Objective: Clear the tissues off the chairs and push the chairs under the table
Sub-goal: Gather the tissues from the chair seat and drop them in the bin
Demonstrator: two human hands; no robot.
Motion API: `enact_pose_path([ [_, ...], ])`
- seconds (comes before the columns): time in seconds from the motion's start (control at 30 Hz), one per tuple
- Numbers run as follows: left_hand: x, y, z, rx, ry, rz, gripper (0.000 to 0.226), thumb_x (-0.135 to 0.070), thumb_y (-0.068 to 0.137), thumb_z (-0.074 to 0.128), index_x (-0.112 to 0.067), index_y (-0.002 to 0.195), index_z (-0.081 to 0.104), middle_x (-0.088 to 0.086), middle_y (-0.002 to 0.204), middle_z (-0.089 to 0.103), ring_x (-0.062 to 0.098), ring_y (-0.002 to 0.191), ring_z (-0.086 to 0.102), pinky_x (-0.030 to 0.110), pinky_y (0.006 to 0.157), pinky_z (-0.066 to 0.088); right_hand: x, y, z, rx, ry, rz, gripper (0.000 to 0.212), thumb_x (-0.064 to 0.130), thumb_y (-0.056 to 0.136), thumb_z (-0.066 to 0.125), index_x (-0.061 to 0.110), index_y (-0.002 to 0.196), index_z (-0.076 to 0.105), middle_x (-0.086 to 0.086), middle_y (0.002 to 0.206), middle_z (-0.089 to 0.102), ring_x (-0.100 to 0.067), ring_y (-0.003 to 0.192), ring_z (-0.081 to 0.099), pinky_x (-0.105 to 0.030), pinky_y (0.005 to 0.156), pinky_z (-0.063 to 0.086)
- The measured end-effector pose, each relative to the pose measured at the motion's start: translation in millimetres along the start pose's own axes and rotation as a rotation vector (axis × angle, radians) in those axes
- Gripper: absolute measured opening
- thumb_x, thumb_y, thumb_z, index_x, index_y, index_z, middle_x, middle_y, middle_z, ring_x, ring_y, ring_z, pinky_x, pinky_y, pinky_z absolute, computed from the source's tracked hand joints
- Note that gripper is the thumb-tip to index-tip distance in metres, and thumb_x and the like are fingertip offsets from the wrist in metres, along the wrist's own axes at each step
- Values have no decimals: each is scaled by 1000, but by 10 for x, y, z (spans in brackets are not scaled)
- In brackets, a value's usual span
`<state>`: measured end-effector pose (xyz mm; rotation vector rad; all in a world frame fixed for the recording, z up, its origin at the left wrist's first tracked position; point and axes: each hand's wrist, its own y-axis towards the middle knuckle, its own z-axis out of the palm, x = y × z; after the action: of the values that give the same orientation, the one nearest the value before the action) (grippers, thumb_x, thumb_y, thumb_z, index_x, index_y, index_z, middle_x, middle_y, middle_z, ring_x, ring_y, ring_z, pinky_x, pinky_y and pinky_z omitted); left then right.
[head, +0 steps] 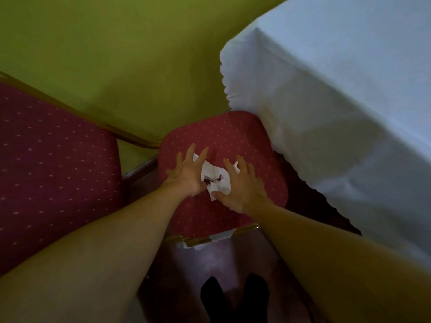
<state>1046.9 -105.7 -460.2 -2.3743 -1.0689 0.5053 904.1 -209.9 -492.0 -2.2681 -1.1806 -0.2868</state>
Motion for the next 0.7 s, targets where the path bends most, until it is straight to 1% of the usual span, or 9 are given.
enact_pose_path([
  [0.1,3,275,305,84,31,4,103,-33,90,69,-45,155,-10,-2,161,-30,41,149,-16,68,111,24,-105,110,291,42,2,8,99,63,83,66,35,158,9,-4,166,0,-35,149,11,-61,110,36],
  [0.13,12,339,406,94,27,23,102,-29,91,67,-45,155,-11,1,161,-31,42,149,-15,66,113,23,-136,133,374,54,0,10,97,59,84,68,36,158,10,-5,165,1,-36,147,13,-61,108,38],
  [0.2,46,408,581,100,-1,47,97,-20,93,62,-42,156,-9,4,162,-29,43,150,1,59,114,27,-177,167,507,82,-36,26,90,49,87,71,36,157,16,-6,161,9,-34,143,19,-59,104,41],
  [0.27,57,422,709,103,-35,65,96,-13,94,61,-37,157,-6,8,164,-19,40,146,21,53,112,35,-189,198,575,76,-85,48,74,32,89,73,34,151,32,-7,154,21,-31,136,26,-53,102,45],
  [0.33,46,419,786,89,-30,106,89,-13,94,61,-28,160,4,15,163,6,39,141,32,48,110,38,-192,236,604,36,-90,38,56,15,90,70,25,141,47,-9,148,31,-30,130,33,-44,101,47],
  [0.4,33,403,822,54,-58,133,78,-12,92,64,-20,157,22,18,151,33,37,132,45,42,105,42,-198,245,611,17,-44,29,48,5,93,63,18,138,51,-11,143,38,-29,125,40,-39,99,48],
  [0.5,-24,350,797,-44,-148,144,44,-8,88,67,-10,130,55,14,125,59,32,111,60,36,89,49,-208,205,569,-20,83,16,37,6,96,57,11,133,56,-13,137,45,-28,117,48,-38,94,48],
  [0.6,-175,218,661,-82,-198,208,17,-4,89,64,-6,106,61,10,110,60,26,100,59,33,81,47,-203,107,443,-80,196,-20,31,7,97,53,7,126,60,-16,127,51,-28,110,51,-41,91,49],
  [0.7,-363,67,488,-110,-191,297,17,-4,88,65,-8,104,60,4,107,50,21,96,51,28,75,39,-217,-52,275,-143,280,-17,34,8,96,55,8,129,59,-14,124,52,-27,110,51,-43,91,50],
])
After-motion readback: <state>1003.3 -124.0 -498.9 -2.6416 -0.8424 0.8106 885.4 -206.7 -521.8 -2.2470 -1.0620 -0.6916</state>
